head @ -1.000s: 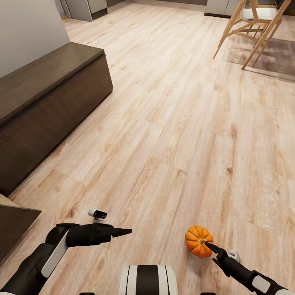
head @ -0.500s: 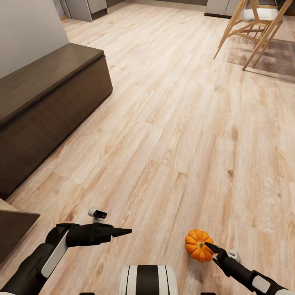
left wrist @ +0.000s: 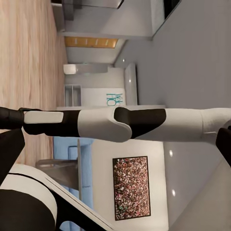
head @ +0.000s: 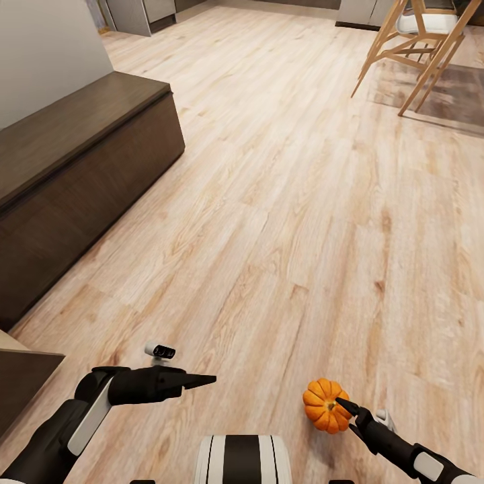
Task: Place each of the two pumpkins and all three candles from the living room inside a cabinet in the living room (use any cabinet), then make sure every cabinet is closed, and position the cauldron so it is next to a table in the living room.
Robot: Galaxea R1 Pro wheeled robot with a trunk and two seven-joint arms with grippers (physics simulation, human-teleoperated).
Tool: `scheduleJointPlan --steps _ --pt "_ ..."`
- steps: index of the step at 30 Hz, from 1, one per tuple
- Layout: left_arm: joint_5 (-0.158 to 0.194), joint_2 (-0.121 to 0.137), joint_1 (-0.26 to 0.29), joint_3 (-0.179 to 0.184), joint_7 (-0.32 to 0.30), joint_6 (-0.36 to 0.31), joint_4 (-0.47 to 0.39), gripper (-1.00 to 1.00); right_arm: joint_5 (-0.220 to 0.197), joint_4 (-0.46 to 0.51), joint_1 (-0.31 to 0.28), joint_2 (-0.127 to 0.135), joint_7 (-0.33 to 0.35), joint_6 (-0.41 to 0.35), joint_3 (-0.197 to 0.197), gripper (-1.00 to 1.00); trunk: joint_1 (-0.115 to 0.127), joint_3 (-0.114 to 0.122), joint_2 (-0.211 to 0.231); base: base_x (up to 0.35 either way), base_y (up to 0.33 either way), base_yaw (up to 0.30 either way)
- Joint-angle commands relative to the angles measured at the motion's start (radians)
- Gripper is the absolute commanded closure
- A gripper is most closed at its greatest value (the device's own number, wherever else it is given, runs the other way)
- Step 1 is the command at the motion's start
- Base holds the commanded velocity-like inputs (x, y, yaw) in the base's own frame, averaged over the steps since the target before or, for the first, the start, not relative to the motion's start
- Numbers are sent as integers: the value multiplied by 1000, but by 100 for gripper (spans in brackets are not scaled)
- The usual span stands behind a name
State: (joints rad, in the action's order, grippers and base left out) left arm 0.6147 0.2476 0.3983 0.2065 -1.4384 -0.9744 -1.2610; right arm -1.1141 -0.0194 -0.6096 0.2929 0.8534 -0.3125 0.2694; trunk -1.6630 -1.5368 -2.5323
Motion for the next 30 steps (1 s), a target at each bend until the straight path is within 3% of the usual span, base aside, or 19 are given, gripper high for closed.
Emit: scheduleJointPlan --steps 1,15,19,25,30 --pt "4 1 1 2 -1 -10 0 -100 -11 -2 -1 0 4 -8 7 -100 0 -1 0 2 0 0" --pt "6 0 1 2 -2 -11 0 -100 -10 -2 -1 0 4 -8 5 -100 0 -1 0 0 0 0" --pt "5 1 1 2 -2 -12 0 -100 -10 -2 -1 -1 4 -8 6 -100 -2 -16 -1 0 0 0" --pt "5 1 1 2 -2 -12 0 -100 -10 -2 -1 -2 3 -8 7 -100 -2 -16 -1 0 0 0" --pt "5 1 1 2 -2 -12 0 -100 -10 -2 -1 -3 3 -8 8 -100 -4 -35 -2 0 0 0"
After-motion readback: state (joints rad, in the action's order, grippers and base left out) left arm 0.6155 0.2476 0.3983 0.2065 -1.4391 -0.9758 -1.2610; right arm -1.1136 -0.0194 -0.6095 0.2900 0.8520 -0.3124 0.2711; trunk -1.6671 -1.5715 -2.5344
